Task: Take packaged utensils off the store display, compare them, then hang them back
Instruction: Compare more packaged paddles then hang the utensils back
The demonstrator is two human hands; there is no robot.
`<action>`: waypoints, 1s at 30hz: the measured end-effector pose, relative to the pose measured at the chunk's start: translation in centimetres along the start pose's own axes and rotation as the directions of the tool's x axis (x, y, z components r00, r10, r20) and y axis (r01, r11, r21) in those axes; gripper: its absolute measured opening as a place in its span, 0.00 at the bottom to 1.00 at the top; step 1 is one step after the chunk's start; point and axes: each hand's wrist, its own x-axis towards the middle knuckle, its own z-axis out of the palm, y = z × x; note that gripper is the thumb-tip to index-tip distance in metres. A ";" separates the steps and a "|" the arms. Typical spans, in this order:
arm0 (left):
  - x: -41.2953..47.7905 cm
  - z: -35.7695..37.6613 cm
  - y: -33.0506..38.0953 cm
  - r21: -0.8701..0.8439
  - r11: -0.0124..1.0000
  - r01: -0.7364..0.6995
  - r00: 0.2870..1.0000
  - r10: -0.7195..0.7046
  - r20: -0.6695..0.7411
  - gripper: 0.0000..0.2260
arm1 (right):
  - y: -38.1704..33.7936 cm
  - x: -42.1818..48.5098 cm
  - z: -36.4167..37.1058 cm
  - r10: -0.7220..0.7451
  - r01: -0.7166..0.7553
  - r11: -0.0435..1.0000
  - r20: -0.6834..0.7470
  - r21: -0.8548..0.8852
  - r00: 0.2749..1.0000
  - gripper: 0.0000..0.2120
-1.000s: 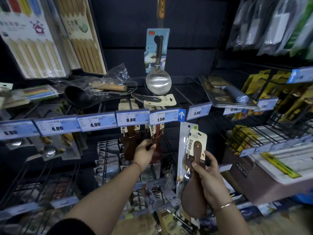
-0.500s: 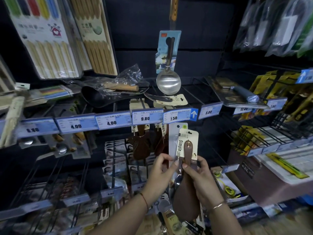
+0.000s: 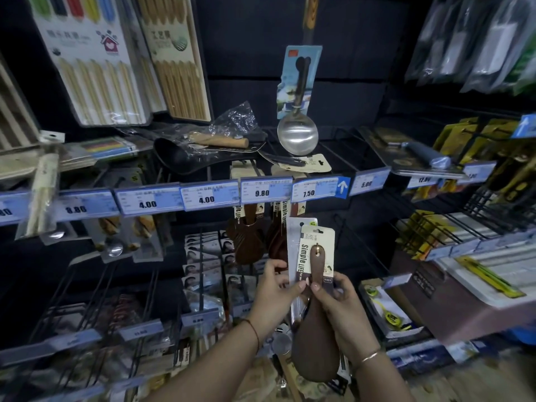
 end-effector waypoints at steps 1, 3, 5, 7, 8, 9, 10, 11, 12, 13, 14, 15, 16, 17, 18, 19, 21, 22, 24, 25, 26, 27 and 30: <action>0.0 0.0 -0.1 -0.007 1.000 0.016 1.000 -0.016 -0.019 0.17 | -0.1 -0.1 0.1 0.008 -0.008 1.000 -0.005 -0.012 1.000 0.23; 0.1 -0.1 -0.3 -0.048 0.997 0.058 0.998 -0.060 -0.031 0.12 | -0.4 -0.3 0.3 0.016 -0.017 0.999 -0.027 -0.051 1.000 0.21; 0.1 -0.2 -0.3 -0.102 0.989 0.107 0.994 -0.108 -0.002 0.05 | -0.4 -0.4 0.2 -0.002 -0.006 0.992 -0.061 -0.129 0.998 0.16; 0.1 -0.3 -0.1 -0.144 0.978 0.148 0.989 -0.149 0.002 0.03 | -0.3 -0.4 -0.1 -0.040 0.022 0.978 -0.086 -0.206 0.995 0.12; 0.1 -0.4 0.0 -0.153 0.975 0.159 0.987 -0.163 -0.014 0.03 | -0.2 -0.4 -0.2 -0.051 0.031 0.977 -0.086 -0.212 0.995 0.11; 0.2 -0.5 0.0 -0.153 0.975 0.163 0.985 -0.170 -0.032 0.03 | -0.2 -0.3 -0.3 -0.046 0.030 0.980 -0.082 -0.196 0.996 0.10; 0.2 -0.5 0.0 -0.150 0.975 0.163 0.984 -0.171 -0.043 0.03 | -0.2 -0.3 -0.3 -0.028 0.015 0.985 -0.072 -0.170 0.997 0.10; 0.2 -0.5 0.0 -0.145 0.976 0.162 0.984 -0.171 -0.050 0.03 | -0.3 -0.2 -0.4 -0.002 -0.006 0.989 -0.053 -0.146 0.999 0.11; 0.2 -0.5 0.0 -0.136 0.978 0.159 0.984 -0.167 -0.053 0.03 | -0.3 -0.1 -0.4 0.024 -0.026 0.992 -0.024 -0.123 0.999 0.13; 0.2 -0.5 0.1 -0.120 0.981 0.154 0.986 -0.161 -0.051 0.03 | -0.3 -0.1 -0.4 0.042 -0.041 0.994 0.010 -0.105 0.999 0.16; 0.2 -0.6 0.1 -0.093 0.985 0.146 0.988 -0.150 -0.041 0.03 | -0.4 -0.1 -0.4 0.052 -0.048 0.993 0.035 -0.103 0.998 0.18; 0.2 -0.8 0.1 -0.056 0.989 0.134 0.991 -0.136 -0.022 0.03 | -0.4 -0.1 -0.4 0.055 -0.049 0.992 0.047 -0.113 0.997 0.18; 0.2 -1.0 0.2 -0.008 0.992 0.124 0.992 -0.124 0.002 0.03 | -0.3 -0.1 -0.5 0.053 -0.048 0.992 0.046 -0.115 0.997 0.18; 0.2 -1.2 0.3 0.054 0.992 0.118 0.993 -0.120 0.024 0.02 | -0.2 -0.2 -0.5 0.053 -0.049 0.994 0.031 -0.099 0.998 0.16; 0.2 -1.5 0.3 0.120 0.986 0.115 0.992 -0.121 0.043 0.01 | -0.1 -0.3 -0.6 0.058 -0.057 0.996 0.011 -0.072 0.998 0.15; 0.1 -1.8 0.3 0.176 0.978 0.114 0.990 -0.126 0.057 0.03 | 0.1 -0.4 -0.7 0.066 -0.067 0.996 -0.010 -0.051 0.998 0.14; 0.1 -2.4 0.3 0.211 0.971 0.115 0.987 -0.135 0.085 0.06 | -0.1 -0.5 -0.8 0.077 -0.079 0.996 -0.051 -0.039 0.996 0.12; 0.1 -2.9 0.3 0.198 0.974 0.114 0.986 -0.135 0.096 0.06 | -0.1 -0.6 -0.8 0.079 -0.081 0.996 -0.066 -0.039 0.995 0.11; 0.1 -3.8 0.2 0.167 0.981 0.103 0.988 -0.120 0.097 0.06 | -0.2 -0.4 -0.7 0.075 -0.080 0.996 -0.098 -0.039 0.992 0.10; 0.1 -4.4 0.2 0.155 0.984 0.091 0.991 -0.105 0.088 0.05 | -0.1 -0.3 -0.7 0.075 -0.080 0.996 -0.118 -0.041 0.990 0.10; 0.1 -4.9 0.2 0.137 0.988 0.074 0.993 -0.085 0.078 0.03 | 0.0 -0.2 -0.5 0.077 -0.083 0.996 -0.141 -0.041 0.987 0.10; 0.0 -5.4 0.2 0.114 0.992 0.054 0.996 -0.062 0.063 0.02 | 0.1 -0.1 -0.4 0.077 -0.085 0.996 -0.165 -0.042 0.983 0.10; -0.1 -6.9 0.5 0.113 0.994 -0.011 1.000 0.010 0.009 0.07 | 0.5 0.3 -0.1 0.062 -0.082 0.993 -0.209 -0.088 0.976 0.10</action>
